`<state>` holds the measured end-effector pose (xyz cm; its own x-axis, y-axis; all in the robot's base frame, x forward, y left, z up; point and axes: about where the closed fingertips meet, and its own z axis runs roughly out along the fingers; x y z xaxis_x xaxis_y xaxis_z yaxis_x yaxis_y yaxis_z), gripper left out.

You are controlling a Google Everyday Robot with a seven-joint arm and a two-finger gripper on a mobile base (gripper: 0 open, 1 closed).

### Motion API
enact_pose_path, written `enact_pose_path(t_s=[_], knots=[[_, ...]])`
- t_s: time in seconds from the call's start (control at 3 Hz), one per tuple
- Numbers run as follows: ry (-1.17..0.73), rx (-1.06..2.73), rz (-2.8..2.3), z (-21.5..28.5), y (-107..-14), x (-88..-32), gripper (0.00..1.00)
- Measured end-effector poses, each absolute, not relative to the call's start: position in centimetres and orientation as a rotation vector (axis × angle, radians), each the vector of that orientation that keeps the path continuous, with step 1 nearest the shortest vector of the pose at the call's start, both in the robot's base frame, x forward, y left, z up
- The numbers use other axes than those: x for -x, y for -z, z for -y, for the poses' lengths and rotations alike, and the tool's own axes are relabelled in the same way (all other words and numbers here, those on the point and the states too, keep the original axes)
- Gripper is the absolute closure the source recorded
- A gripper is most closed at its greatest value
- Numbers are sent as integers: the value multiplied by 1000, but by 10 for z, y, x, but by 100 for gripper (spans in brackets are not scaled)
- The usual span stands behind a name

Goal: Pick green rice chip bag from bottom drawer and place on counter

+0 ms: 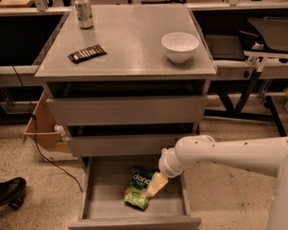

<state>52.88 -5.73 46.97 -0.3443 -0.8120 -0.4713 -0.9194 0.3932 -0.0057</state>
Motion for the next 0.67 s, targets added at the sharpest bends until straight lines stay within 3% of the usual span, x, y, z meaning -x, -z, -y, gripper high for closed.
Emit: enact_pose_path(t_s=[0.67], knots=[[-489,1453,-2279,26,-358,-532,0]])
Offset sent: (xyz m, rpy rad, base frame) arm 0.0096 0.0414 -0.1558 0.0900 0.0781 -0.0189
